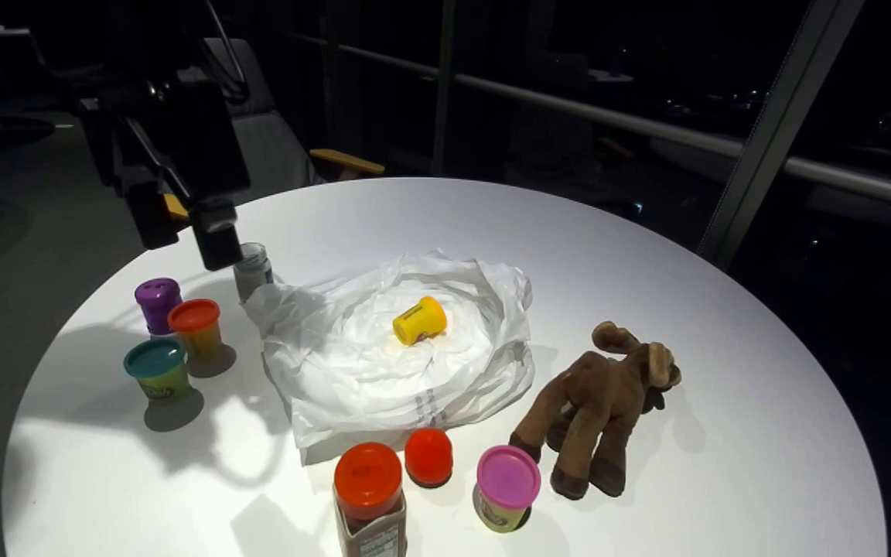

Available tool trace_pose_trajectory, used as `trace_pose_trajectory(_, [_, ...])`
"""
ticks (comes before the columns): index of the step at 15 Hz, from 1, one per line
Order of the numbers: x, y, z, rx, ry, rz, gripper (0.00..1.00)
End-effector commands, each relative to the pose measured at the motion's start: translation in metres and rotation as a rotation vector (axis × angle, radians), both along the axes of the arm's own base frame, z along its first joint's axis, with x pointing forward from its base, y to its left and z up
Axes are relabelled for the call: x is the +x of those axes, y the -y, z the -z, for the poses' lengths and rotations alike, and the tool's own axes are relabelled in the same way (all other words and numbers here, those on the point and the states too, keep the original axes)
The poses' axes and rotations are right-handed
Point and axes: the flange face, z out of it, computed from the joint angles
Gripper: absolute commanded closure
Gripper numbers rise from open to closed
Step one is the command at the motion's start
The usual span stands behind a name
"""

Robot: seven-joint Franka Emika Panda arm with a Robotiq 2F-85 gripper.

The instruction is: Pick up all the objects from the table and put them in the plastic bag.

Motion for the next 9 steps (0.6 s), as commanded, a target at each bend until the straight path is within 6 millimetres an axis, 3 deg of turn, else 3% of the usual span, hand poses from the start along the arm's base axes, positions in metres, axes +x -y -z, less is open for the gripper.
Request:
trace_pose_trajectory(1, [0.002,-0.003,0.000,0.010,-0.002,0.006,0.00])
trace_pose_trajectory(9, [-0.013,-0.063,0.028,0.149,0.064,0.095,0.00])
